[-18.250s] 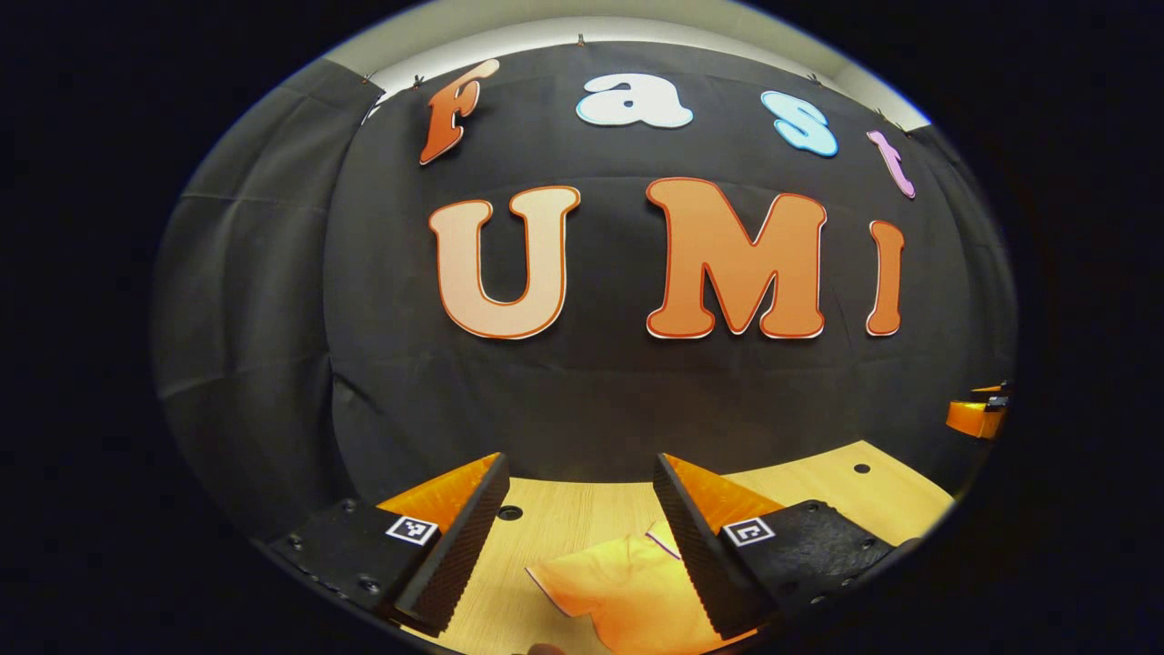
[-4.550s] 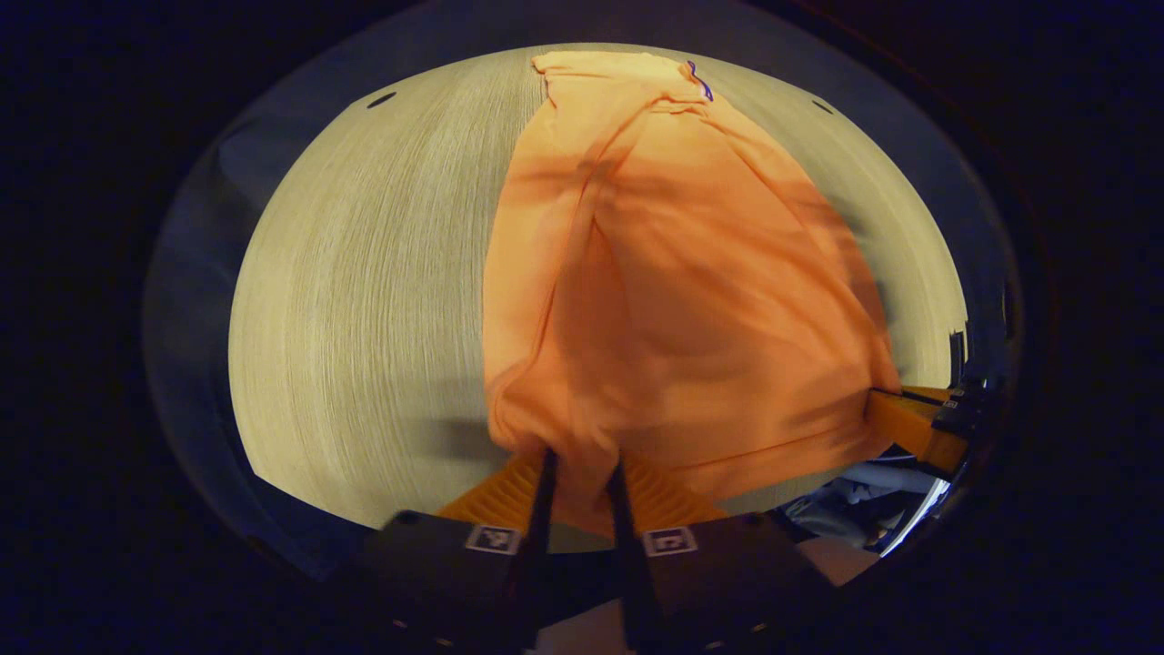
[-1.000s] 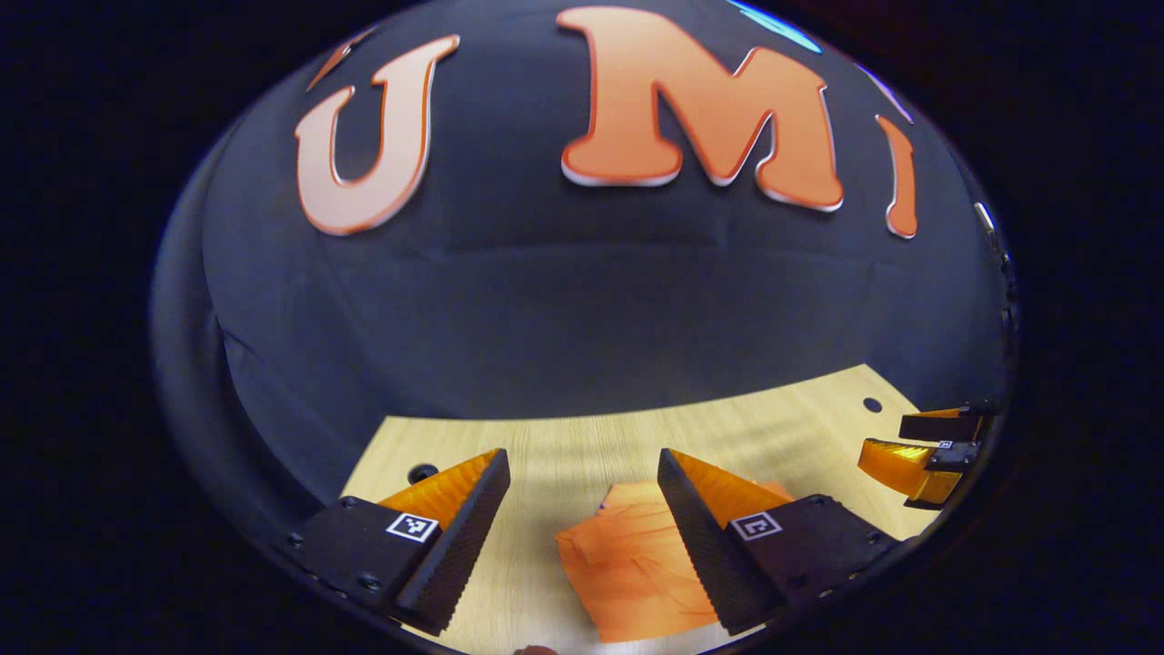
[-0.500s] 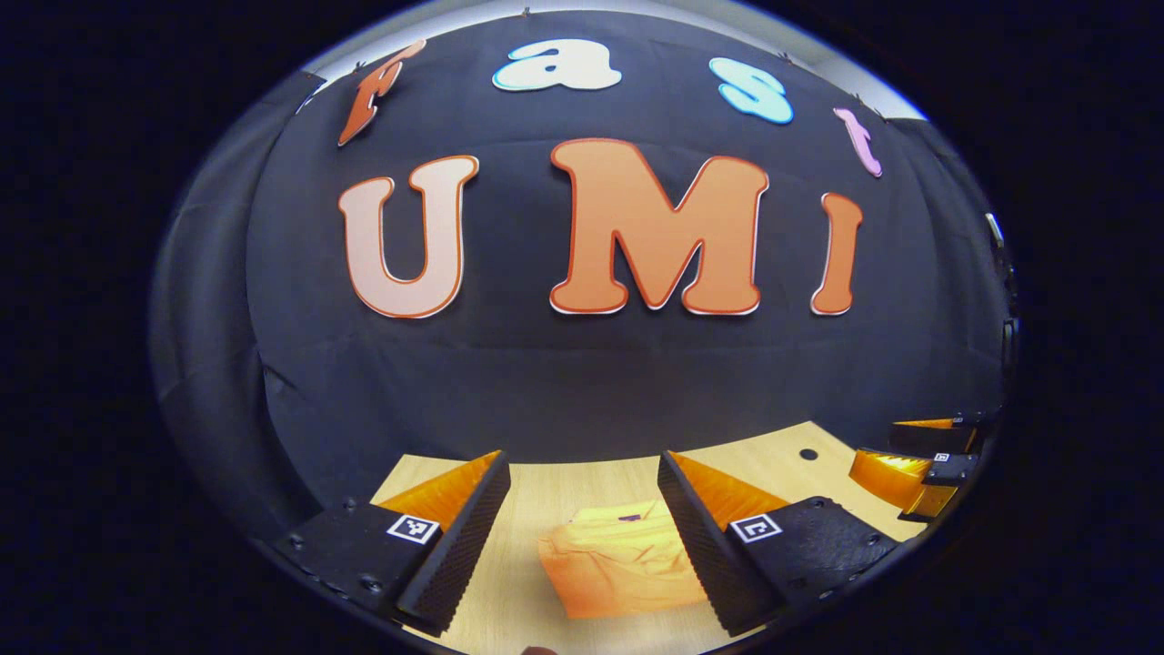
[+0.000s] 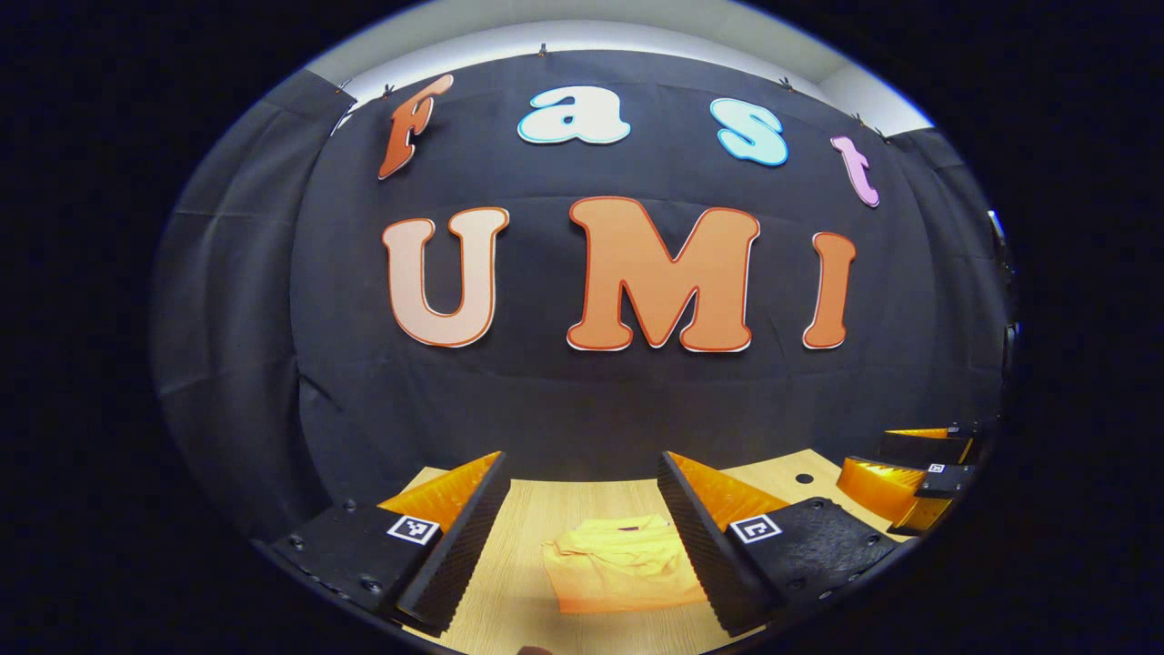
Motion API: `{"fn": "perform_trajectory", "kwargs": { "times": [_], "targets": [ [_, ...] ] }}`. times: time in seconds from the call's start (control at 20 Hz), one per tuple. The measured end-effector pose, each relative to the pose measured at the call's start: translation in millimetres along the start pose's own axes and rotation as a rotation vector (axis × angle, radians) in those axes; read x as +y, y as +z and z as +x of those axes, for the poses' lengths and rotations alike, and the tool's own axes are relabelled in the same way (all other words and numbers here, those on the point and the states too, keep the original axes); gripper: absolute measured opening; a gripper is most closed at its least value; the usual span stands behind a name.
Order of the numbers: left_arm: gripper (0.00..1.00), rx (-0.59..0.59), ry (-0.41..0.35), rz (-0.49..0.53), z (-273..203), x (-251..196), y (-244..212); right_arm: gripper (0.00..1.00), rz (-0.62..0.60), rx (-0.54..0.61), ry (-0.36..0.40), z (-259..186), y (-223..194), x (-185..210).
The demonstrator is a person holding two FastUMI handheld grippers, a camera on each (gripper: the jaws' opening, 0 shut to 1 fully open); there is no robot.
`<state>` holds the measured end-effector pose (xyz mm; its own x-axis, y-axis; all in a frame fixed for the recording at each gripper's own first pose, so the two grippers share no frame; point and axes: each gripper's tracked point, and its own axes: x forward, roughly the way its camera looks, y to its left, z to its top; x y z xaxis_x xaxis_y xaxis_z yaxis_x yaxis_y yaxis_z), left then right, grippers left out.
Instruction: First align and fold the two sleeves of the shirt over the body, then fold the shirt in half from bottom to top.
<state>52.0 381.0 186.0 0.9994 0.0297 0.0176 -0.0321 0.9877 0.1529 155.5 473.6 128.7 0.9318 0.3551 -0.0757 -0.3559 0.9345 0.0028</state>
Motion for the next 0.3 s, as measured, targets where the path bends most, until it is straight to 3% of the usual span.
{"fn": "perform_trajectory", "kwargs": {
  "times": [0.3],
  "targets": [
    [1.0,-0.02,-0.015,0.035,-26.2,22.9,10.7,0.98,0.001,-0.04,0.004,-18.9,7.7,32.1]
  ]
}}
